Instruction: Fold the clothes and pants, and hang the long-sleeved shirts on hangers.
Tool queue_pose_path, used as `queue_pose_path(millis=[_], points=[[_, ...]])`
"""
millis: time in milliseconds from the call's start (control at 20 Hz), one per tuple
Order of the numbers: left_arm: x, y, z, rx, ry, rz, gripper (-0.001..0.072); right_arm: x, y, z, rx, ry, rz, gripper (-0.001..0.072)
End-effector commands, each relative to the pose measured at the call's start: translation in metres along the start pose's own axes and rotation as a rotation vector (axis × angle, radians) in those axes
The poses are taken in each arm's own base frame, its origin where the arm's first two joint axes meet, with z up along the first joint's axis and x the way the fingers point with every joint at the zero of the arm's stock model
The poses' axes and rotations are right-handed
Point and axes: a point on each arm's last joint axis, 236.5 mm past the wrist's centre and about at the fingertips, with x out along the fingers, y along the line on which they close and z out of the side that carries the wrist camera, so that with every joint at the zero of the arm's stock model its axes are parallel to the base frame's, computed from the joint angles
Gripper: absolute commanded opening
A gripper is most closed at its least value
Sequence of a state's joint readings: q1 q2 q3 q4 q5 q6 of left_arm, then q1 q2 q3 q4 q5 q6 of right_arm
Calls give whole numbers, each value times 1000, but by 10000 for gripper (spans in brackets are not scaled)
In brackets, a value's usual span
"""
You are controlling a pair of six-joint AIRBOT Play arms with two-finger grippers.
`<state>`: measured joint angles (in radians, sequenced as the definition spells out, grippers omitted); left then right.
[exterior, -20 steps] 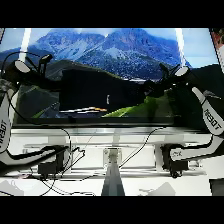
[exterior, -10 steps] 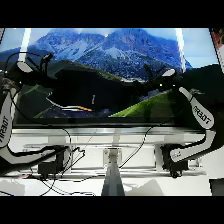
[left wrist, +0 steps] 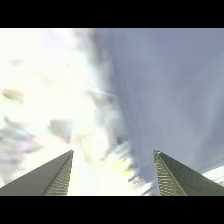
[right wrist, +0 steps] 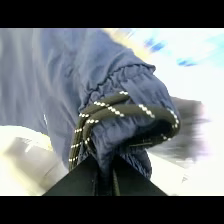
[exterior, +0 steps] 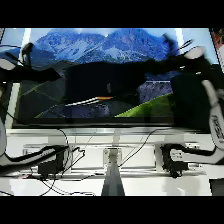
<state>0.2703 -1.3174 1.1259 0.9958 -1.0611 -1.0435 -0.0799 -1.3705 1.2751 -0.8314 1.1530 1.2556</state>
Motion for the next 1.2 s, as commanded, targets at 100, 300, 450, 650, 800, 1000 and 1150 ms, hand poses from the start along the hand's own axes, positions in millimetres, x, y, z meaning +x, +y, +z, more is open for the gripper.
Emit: queue_pose_path(millis=[100, 300, 450, 650, 800, 1000, 1150], points=[[-70, -4, 39, 45, -205, 73, 580, -196, -82, -4, 188, -260, -474, 31], [-96, -42, 65, 0, -346, -43, 580, -318, -129, -91, 645, -404, -820, 32], [-104, -65, 78, -58, -403, -156, 580, -384, -129, -144, 956, -623, -957, 32], [-105, -67, 81, -66, -415, -166, 580, -459, -129, -191, 1097, -874, -1155, 32], [-105, -67, 81, -66, -415, -166, 580, -489, -138, -223, 1212, -942, -1251, 230], [-105, -67, 81, -66, -415, -166, 580, -481, -155, -205, 1208, -968, -1148, 693], [-105, -67, 81, -66, -414, -166, 580, -446, -167, -156, 1007, -843, -1005, 691]])
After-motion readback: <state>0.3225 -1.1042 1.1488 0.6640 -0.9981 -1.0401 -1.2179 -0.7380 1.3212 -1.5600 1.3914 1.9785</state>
